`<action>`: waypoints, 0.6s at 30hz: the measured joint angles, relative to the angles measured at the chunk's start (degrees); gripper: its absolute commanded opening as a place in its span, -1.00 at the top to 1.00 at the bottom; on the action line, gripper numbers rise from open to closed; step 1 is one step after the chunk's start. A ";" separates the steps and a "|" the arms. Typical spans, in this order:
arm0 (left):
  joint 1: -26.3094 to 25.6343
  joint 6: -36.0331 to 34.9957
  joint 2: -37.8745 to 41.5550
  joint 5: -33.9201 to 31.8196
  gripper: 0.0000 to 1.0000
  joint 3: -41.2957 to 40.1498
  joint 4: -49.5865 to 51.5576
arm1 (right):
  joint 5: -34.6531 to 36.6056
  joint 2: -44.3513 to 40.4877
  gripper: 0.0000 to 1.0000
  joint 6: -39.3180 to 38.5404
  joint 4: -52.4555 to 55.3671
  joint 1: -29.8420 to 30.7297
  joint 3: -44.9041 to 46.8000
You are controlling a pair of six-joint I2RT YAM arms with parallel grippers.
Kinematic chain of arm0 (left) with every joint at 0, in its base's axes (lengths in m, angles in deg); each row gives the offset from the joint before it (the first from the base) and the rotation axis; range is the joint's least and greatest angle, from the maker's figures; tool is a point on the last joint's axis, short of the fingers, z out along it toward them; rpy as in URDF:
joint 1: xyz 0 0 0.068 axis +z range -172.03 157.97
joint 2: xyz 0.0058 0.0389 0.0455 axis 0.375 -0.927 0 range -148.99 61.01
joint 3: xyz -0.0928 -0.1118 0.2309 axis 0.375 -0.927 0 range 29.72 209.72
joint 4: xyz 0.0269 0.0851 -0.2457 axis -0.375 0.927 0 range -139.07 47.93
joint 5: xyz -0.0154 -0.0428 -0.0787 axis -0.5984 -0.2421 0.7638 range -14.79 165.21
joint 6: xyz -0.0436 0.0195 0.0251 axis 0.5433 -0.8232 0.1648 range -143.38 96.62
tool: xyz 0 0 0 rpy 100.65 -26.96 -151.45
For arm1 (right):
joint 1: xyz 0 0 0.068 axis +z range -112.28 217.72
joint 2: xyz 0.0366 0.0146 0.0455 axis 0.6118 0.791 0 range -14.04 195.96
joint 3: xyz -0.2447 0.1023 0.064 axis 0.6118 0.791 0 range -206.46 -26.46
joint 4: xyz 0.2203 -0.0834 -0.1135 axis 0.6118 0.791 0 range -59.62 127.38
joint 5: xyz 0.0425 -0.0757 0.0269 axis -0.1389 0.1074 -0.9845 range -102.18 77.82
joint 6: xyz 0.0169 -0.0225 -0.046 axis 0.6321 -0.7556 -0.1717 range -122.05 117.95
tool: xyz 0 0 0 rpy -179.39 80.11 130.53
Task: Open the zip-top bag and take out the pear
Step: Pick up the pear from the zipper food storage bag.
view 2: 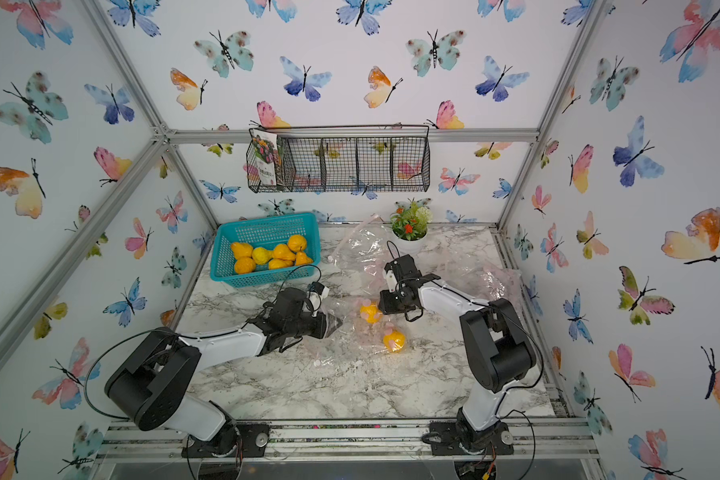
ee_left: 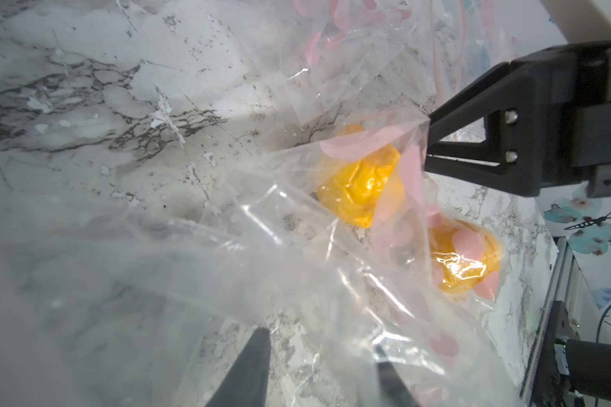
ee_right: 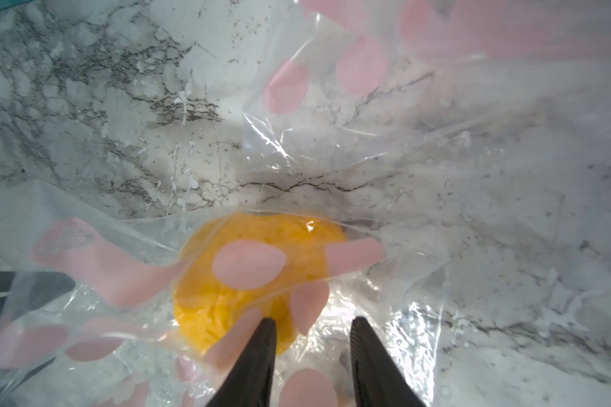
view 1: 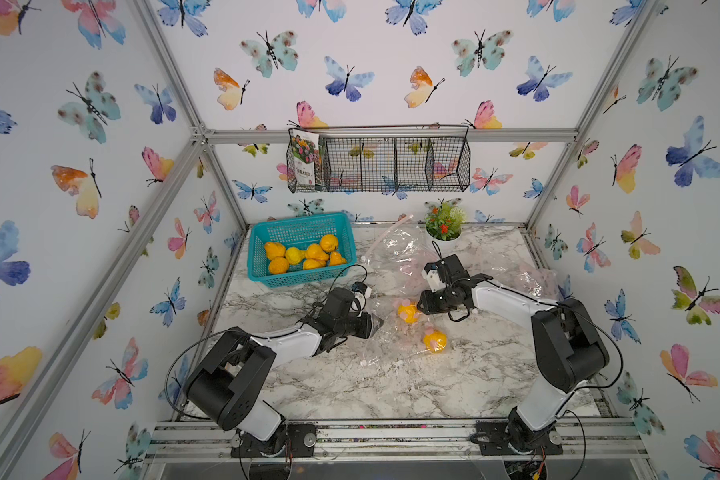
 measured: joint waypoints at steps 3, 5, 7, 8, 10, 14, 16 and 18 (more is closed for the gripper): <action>-0.46 0.22 -1.73 -1.22 0.22 0.42 0.09 | 0.15 1.88 0.23 -0.02 -0.26 0.02 -0.20; -0.70 0.37 -2.43 -2.10 0.22 0.42 0.15 | 0.11 2.67 0.24 -0.07 -0.39 0.02 -0.20; -0.90 0.61 -3.15 -2.75 0.18 0.33 -0.04 | -0.20 3.10 0.24 -0.20 -0.68 0.13 -0.20; -1.03 0.70 -3.34 -3.02 0.16 0.28 -0.33 | -0.44 3.28 0.24 -0.28 -1.05 0.26 -0.20; -1.33 0.90 -3.91 -3.34 0.13 0.26 -1.07 | -1.05 3.48 0.24 -0.68 -1.99 0.61 -0.15; -1.90 1.36 -5.70 -4.11 0.07 0.28 -3.06 | -4.28 3.80 0.24 -2.03 -4.63 1.66 0.11; -2.14 1.36 -6.21 -4.33 0.06 0.28 -4.37 | -6.45 3.80 0.25 -2.47 -6.01 2.21 0.50; -2.34 1.03 -6.51 -4.42 0.05 0.28 -6.71 | -8.72 3.80 0.25 -3.10 -7.04 2.64 0.79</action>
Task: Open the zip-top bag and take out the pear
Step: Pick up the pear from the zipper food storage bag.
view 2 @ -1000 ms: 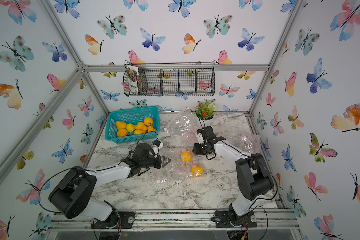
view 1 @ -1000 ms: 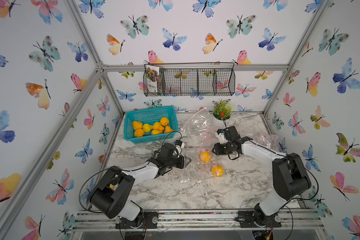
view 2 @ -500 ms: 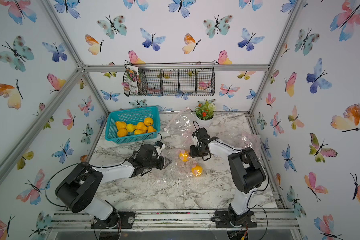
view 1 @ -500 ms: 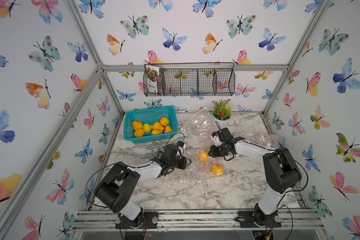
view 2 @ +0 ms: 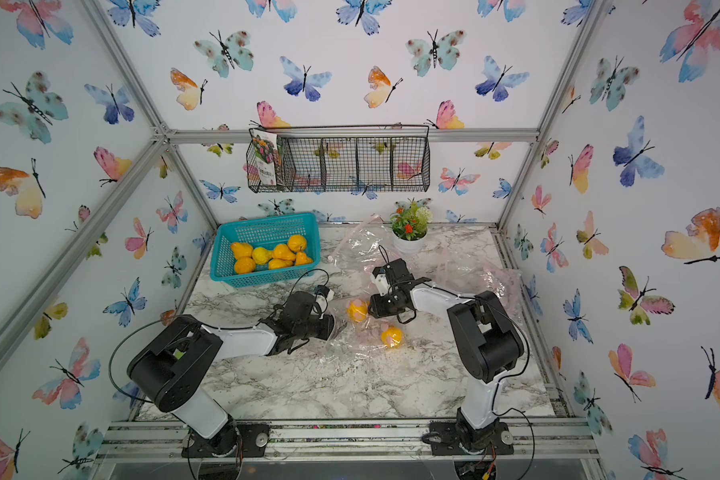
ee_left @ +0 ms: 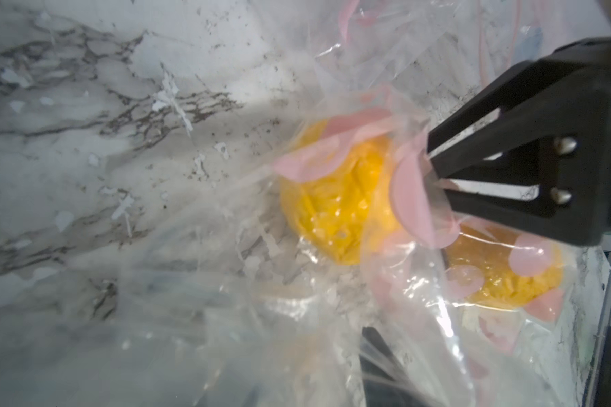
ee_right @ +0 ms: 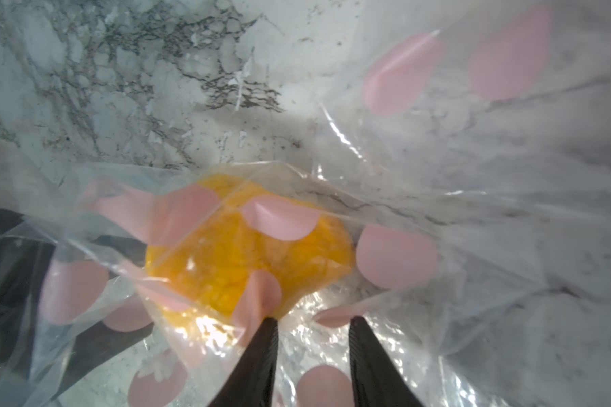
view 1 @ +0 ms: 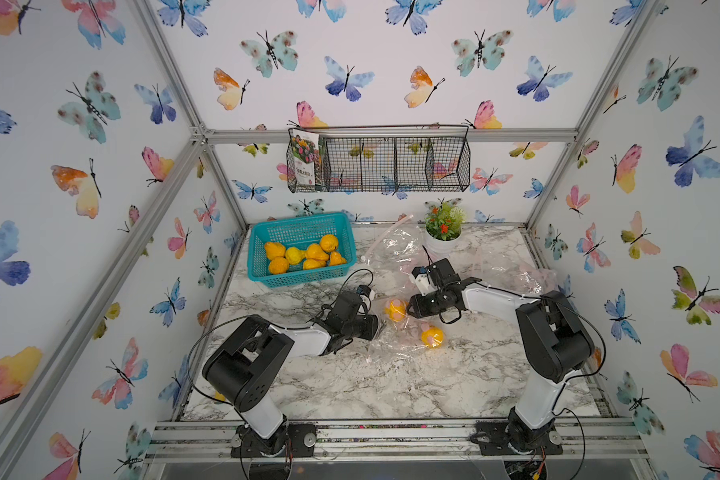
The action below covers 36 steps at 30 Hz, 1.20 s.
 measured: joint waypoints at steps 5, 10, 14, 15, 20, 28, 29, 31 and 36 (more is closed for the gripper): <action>-0.28 -1.92 -0.09 0.07 0.02 -0.94 -7.28 | -4.31 0.00 0.26 -1.44 -0.72 0.24 0.50; -0.28 -4.00 -1.07 -1.44 0.10 -0.46 -8.66 | -2.27 -0.15 0.24 -1.73 0.46 0.35 0.50; -0.37 -4.46 -2.82 -5.57 0.32 2.25 -4.07 | 6.43 -0.74 0.21 -0.33 4.02 0.39 -0.31; -0.39 -4.46 -2.97 -6.62 0.35 2.64 -2.97 | 7.98 -1.20 0.21 0.00 4.50 0.39 -0.44; -0.63 -3.61 -3.17 -11.69 0.61 2.89 1.99 | 12.83 -2.27 0.20 0.81 6.69 0.39 -4.35; -0.72 -2.73 -6.62 -15.30 0.67 5.92 4.63 | 11.15 2.75 0.20 0.39 4.31 0.39 -8.35; -0.90 -2.84 -7.15 -15.19 0.65 6.32 4.04 | 10.75 4.07 0.20 0.33 4.11 0.39 -8.28; -1.49 -3.37 -8.22 -15.06 0.60 6.84 2.56 | 9.14 5.35 0.21 0.33 2.89 0.24 -7.89; -4.24 -5.75 -9.92 -15.34 0.32 8.44 1.25 | 7.13 5.42 0.22 0.11 0.81 0.28 -7.21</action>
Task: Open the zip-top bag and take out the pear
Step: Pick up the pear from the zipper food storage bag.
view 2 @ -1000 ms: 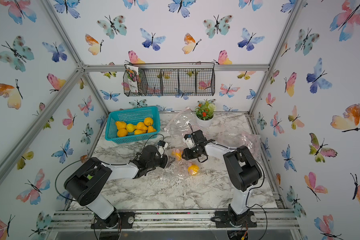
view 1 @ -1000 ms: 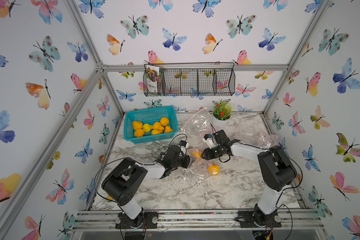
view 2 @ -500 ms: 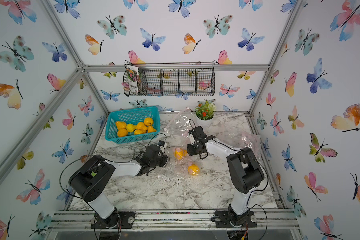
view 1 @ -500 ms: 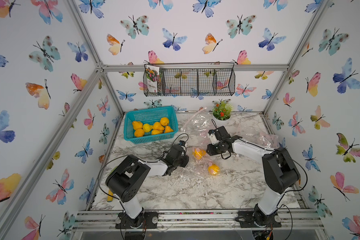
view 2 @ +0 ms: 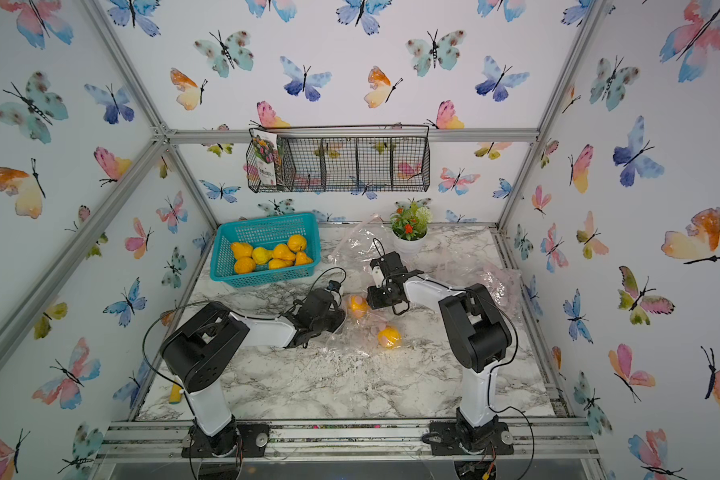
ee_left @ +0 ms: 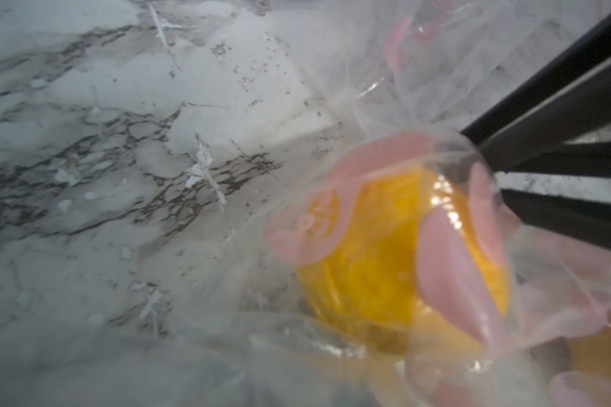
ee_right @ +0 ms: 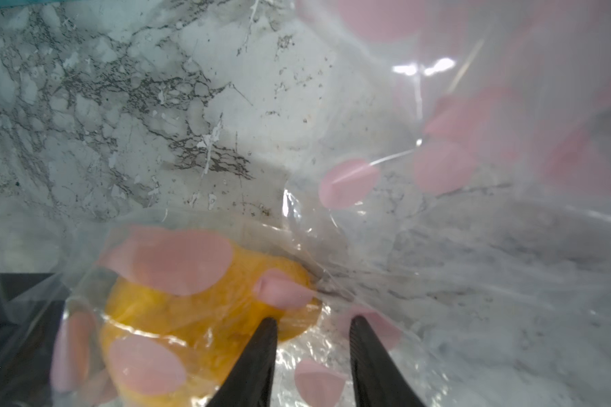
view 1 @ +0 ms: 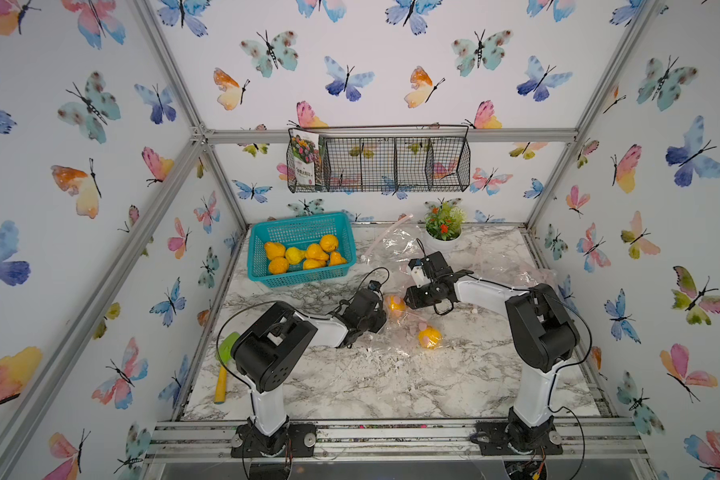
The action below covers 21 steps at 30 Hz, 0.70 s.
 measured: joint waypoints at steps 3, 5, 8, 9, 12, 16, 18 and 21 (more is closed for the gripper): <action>-0.98 -1.66 0.00 -0.04 0.12 -0.02 -0.22 | -0.17 0.00 0.23 -0.02 -1.36 -0.02 0.55; -1.29 -2.58 0.00 0.00 -0.02 -0.04 -0.44 | -0.17 0.00 0.24 0.00 -2.10 -0.02 0.76; -1.53 -3.98 0.09 0.17 -0.17 -0.37 -1.11 | -0.42 0.00 0.24 -0.09 -3.43 0.04 1.18; -1.60 -4.37 0.09 0.35 -0.21 -0.46 -1.36 | -0.57 0.00 0.24 -0.17 -3.80 0.11 1.31; -1.66 -5.62 0.11 1.46 -0.30 -0.61 -1.77 | -1.01 0.00 0.24 -0.44 -4.46 0.46 1.33; -1.66 -6.80 0.35 3.15 -0.40 -1.29 -2.78 | -2.47 0.00 0.25 -0.94 -4.92 1.07 1.33; -1.68 -7.06 0.42 3.93 -0.44 -1.44 -3.08 | -3.43 0.00 0.25 -1.25 -5.05 1.53 1.33; -1.75 -7.06 0.42 5.22 -0.48 -1.44 -3.34 | -4.68 0.00 0.26 -1.73 -5.16 2.51 1.33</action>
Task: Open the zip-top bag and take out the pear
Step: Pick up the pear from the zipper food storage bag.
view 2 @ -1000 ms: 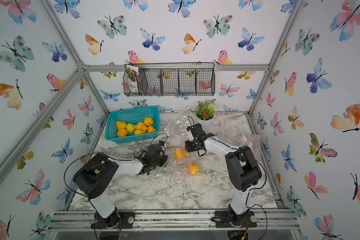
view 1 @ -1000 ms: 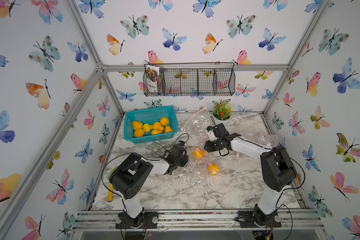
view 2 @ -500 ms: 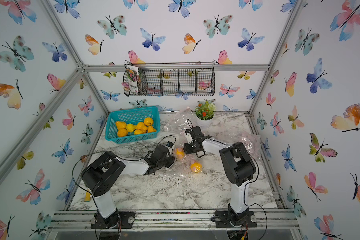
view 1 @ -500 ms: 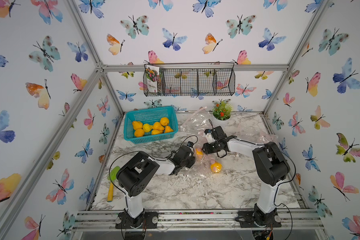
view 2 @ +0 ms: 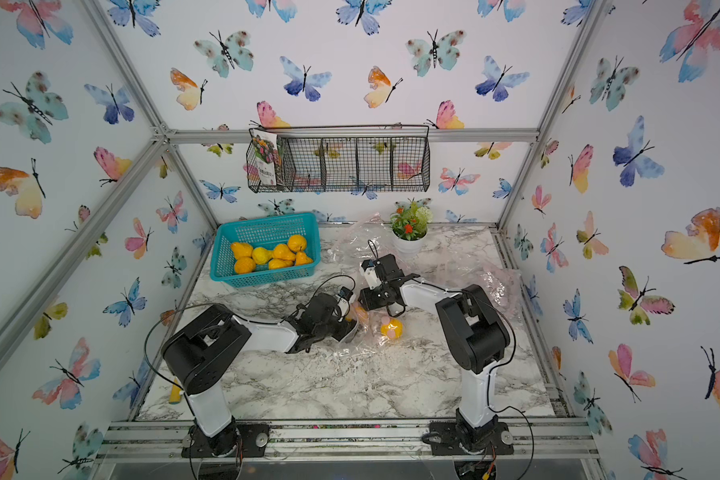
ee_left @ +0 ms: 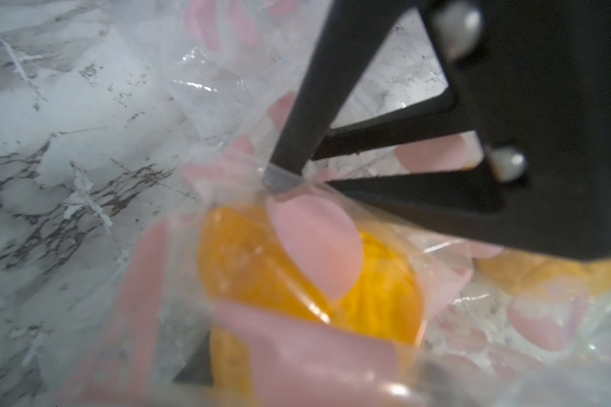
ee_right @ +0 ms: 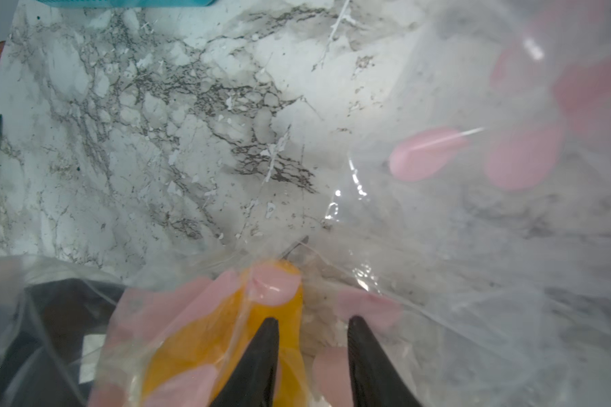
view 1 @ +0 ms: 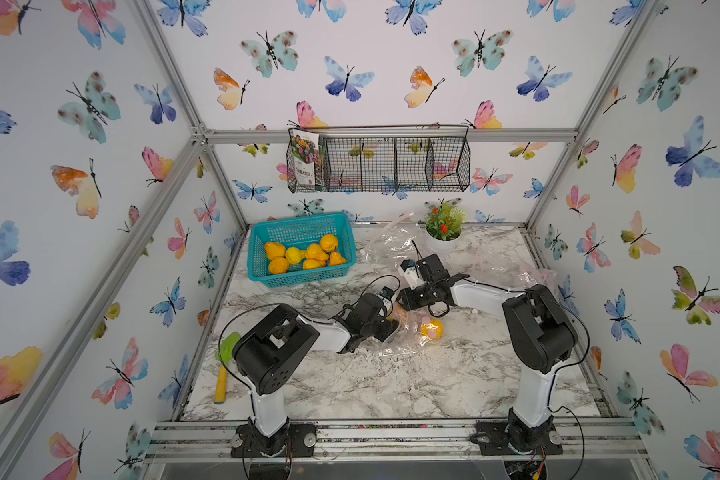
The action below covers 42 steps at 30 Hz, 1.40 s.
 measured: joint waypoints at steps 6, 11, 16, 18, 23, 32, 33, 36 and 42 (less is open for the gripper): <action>0.11 1.42 0.00 -0.66 -0.57 0.02 -0.57 | -0.96 0.00 0.28 -0.61 -0.28 0.52 0.83; 0.33 2.73 0.02 -3.50 -0.58 1.25 0.44 | -2.12 0.00 0.30 -0.87 -0.11 0.96 4.00; 0.68 3.96 -0.04 -3.39 -0.26 1.53 2.43 | -2.14 -1.31 0.30 -0.90 -0.63 0.96 5.97; 0.96 4.37 -0.04 -2.75 -0.12 1.55 2.45 | -1.38 -2.14 0.31 -0.83 -0.48 0.96 6.34; 2.03 4.94 0.02 -1.29 0.13 1.20 0.52 | 3.21 -3.98 0.13 1.03 2.93 1.99 6.43; 2.47 4.24 6.93 2.23 0.30 -7.45 -4.61 | 9.53 -12.24 -0.33 5.60 7.37 1.25 6.34; 2.47 4.09 7.50 2.84 0.31 -7.89 -5.09 | 9.84 -13.00 -0.38 5.99 7.43 0.85 6.34; 2.51 3.34 8.41 5.60 0.34 -8.83 -7.15 | 10.10 -13.99 -0.45 7.26 7.34 -0.79 6.34; 2.51 2.93 8.44 9.81 0.35 -10.01 -9.64 | 3.80 -10.82 -0.49 8.13 5.53 -6.38 6.34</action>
